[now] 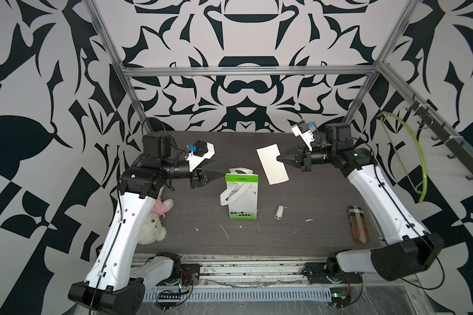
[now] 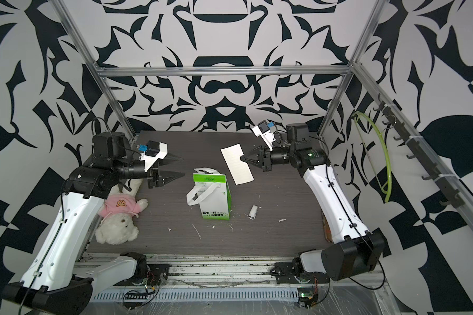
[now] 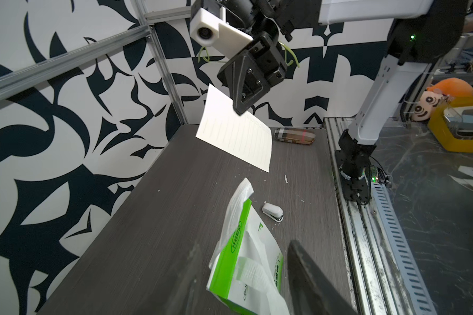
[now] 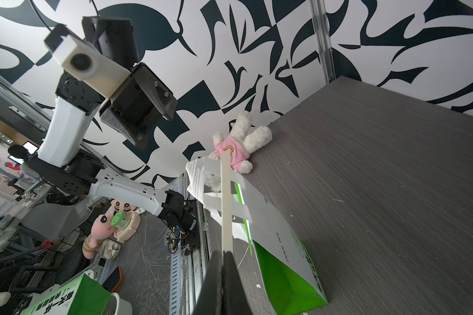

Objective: Staple the receipts to the bags
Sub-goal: Move the takeout bag to the center of the board.

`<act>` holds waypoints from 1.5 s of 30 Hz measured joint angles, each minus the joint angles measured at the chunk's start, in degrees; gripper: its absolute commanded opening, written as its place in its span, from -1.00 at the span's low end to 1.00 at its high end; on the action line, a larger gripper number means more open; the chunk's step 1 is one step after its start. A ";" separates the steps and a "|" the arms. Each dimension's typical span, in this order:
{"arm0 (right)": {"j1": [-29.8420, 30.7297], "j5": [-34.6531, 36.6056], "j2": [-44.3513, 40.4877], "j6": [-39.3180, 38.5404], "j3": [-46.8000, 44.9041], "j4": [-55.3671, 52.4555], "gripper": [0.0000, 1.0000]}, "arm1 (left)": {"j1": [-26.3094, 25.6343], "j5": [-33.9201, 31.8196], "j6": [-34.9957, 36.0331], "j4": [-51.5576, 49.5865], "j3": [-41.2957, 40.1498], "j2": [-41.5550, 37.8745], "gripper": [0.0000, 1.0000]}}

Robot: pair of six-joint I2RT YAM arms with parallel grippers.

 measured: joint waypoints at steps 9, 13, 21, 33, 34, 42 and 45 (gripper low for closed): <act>-0.22 0.28 1.29 0.04 0.00 0.98 -1.00 | -6.84 -2.82 15.32 -14.91 3.56 4.87 -0.09; -0.42 0.35 1.92 0.28 0.00 1.90 -1.00 | -8.39 -4.09 16.96 -15.28 3.50 6.43 -0.12; -0.42 0.50 2.08 0.76 0.00 3.13 -1.00 | -10.16 -6.71 12.48 -4.94 -0.70 6.29 0.10; -0.42 0.02 0.11 2.89 -2.01 6.10 -1.00 | -12.20 -13.60 8.31 6.34 -3.52 7.13 0.31; -0.42 -0.02 0.09 2.97 -2.08 6.21 -1.00 | -12.46 -14.19 8.04 6.99 -3.93 7.13 0.31; -0.42 -0.28 0.09 3.54 -2.25 7.17 -1.00 | -14.29 -17.44 7.91 9.14 -4.52 8.35 0.32; -0.42 -0.72 0.02 4.15 -3.19 7.93 -1.00 | -14.67 -18.56 7.89 9.18 -4.55 9.88 0.31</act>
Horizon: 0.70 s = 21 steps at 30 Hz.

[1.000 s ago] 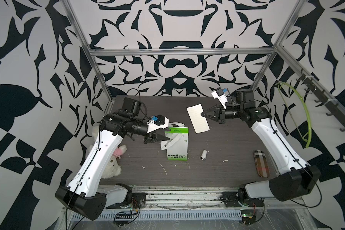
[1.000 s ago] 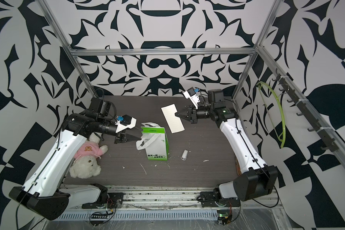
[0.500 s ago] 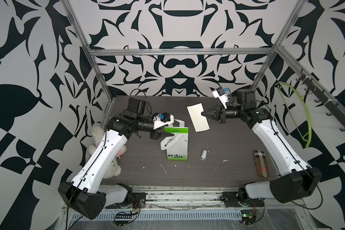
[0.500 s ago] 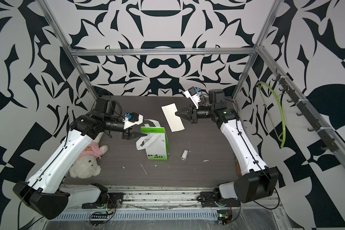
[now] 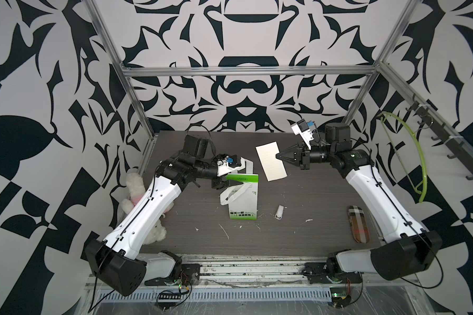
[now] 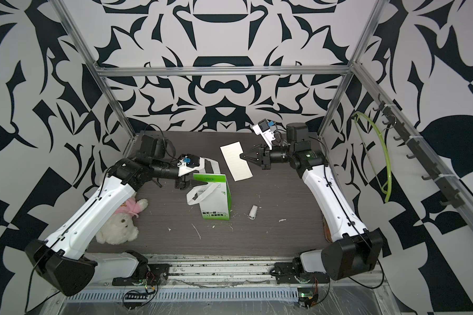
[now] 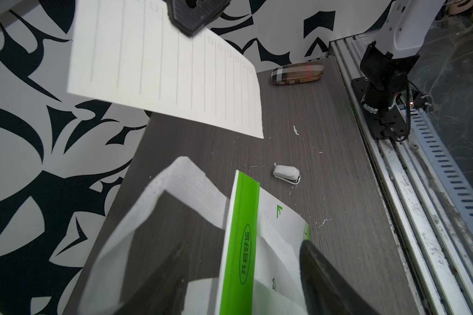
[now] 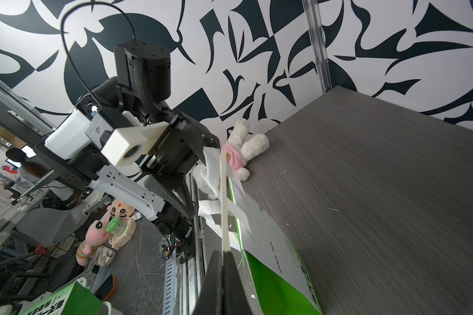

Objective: Staple the receipts to the bags
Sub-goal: Move the takeout bag to the center of the board.

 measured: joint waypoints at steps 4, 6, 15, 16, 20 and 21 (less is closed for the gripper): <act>0.00 -0.72 -0.68 1.09 -2.97 1.25 -1.00 | -0.31 -0.90 0.04 0.15 -0.04 1.70 0.31; 0.00 -1.16 -1.01 1.44 -3.76 1.40 -1.00 | -0.35 -1.27 0.02 0.39 -0.04 2.23 0.32; 0.72 -3.08 -3.28 1.99 -7.43 4.79 -1.00 | -0.39 -1.73 -1.22 2.40 -0.02 5.99 0.11; 0.87 -3.10 -3.30 1.97 -7.85 5.07 -1.00 | -0.39 -1.79 -1.42 2.19 0.13 6.91 0.06; 1.40 -3.10 -3.30 1.88 -9.42 6.60 -1.00 | -0.39 -2.08 -1.95 0.52 1.79 10.88 -0.14; 1.53 -3.08 -3.28 1.70 -9.81 6.86 -1.00 | -0.39 -2.12 -2.10 0.48 1.92 11.50 -0.21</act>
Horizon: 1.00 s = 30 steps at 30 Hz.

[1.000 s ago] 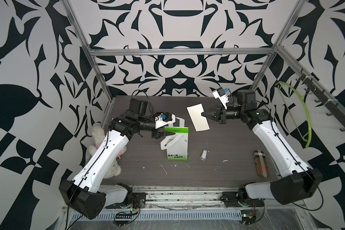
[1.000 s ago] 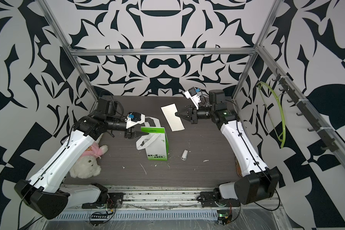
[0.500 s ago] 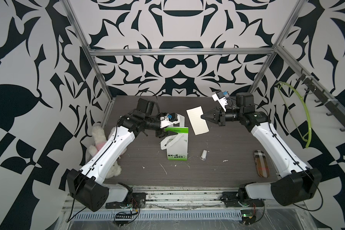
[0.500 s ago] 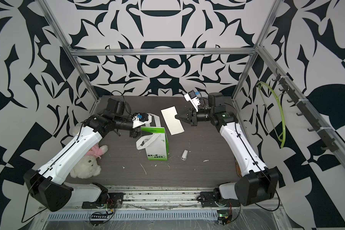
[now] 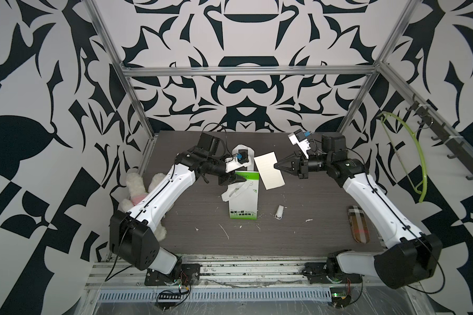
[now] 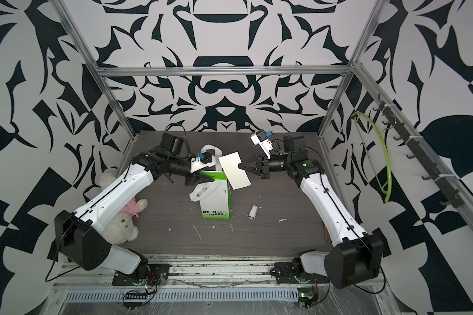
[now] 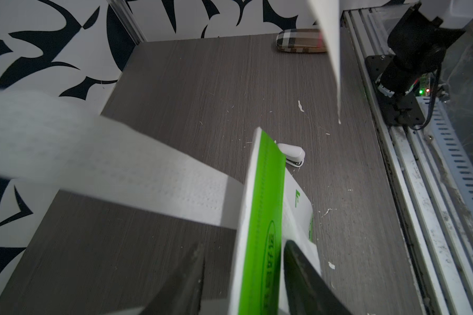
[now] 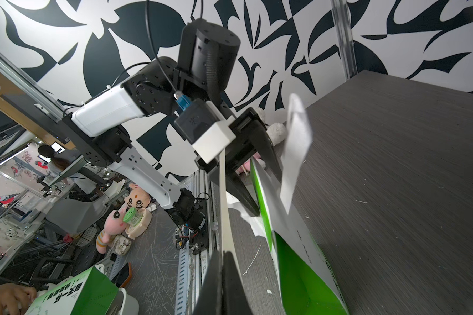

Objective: Staple the receipts to the bags
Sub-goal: Move the takeout bag to the center of the board.

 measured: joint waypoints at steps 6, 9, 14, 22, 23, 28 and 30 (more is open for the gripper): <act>0.35 0.13 0.15 -1.20 -3.23 1.64 -1.00 | -0.02 -1.73 -6.73 1.51 0.79 1.22 -0.50; 0.35 0.35 1.33 -1.22 -3.96 2.93 -1.00 | -0.02 -4.07 -12.66 3.67 2.10 1.99 -0.60; 0.35 0.63 3.48 -0.61 -4.98 5.95 -1.00 | -0.07 -8.31 -22.58 6.25 5.14 3.91 -0.73; 0.35 1.36 5.01 1.77 -6.27 11.98 -1.00 | -0.37 -10.80 -28.59 6.75 7.04 6.38 -0.09; 0.35 1.40 5.53 1.86 -6.27 12.44 -1.00 | -0.39 -10.67 -28.63 6.62 7.04 6.40 -0.06; 0.35 1.97 7.89 2.89 -6.27 14.51 -1.00 | -0.39 -9.75 -27.63 5.42 7.32 6.40 0.07; 0.35 2.08 8.48 3.48 -6.29 15.52 -1.00 | -0.39 -9.29 -26.75 4.26 7.87 6.40 0.10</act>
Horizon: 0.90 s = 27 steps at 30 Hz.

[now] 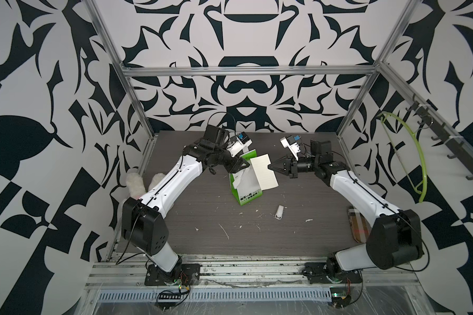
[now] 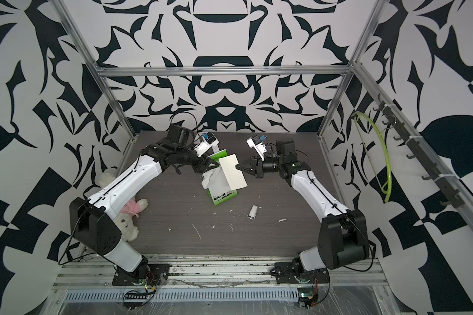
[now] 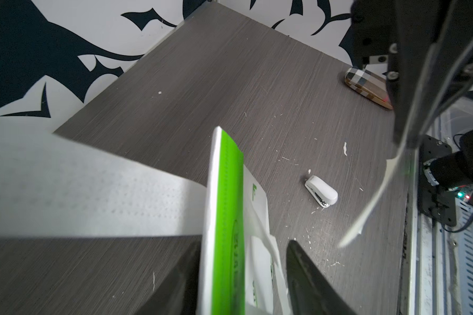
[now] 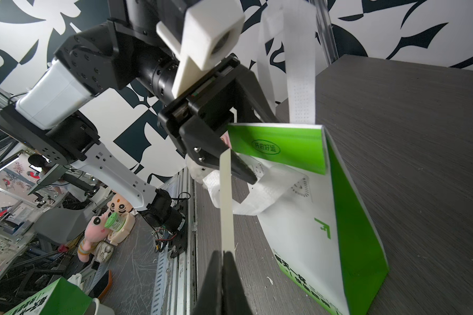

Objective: Staple the receipts to the bags
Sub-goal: Move the takeout bag to the center of the board, then hold the receipt from the takeout bag.

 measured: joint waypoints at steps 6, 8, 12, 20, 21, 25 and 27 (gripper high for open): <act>0.00 0.15 0.92 1.09 0.00 2.47 -1.00 | 0.00 0.98 2.82 -2.69 1.62 0.04 0.17; 0.02 0.20 1.27 1.53 0.00 3.26 -1.00 | 0.00 1.18 3.52 -3.50 1.70 0.04 0.19; 0.72 0.24 2.03 2.01 -0.07 5.20 -1.00 | 0.02 2.10 3.56 -3.98 1.70 0.04 0.19; 2.73 1.79 3.28 8.20 -4.83 14.67 -1.00 | 0.09 3.48 1.99 -3.96 2.27 0.26 0.15; 2.91 2.08 3.65 9.07 -5.29 15.82 -1.00 | 0.09 3.61 1.81 -3.91 2.29 0.26 0.13; 3.37 2.89 4.81 12.15 -6.27 20.00 -1.00 | 0.09 3.76 1.03 -3.89 2.29 0.26 0.03; 3.41 3.23 5.01 14.05 -6.97 22.80 -1.00 | 0.09 3.80 0.59 -3.91 2.29 0.28 -0.03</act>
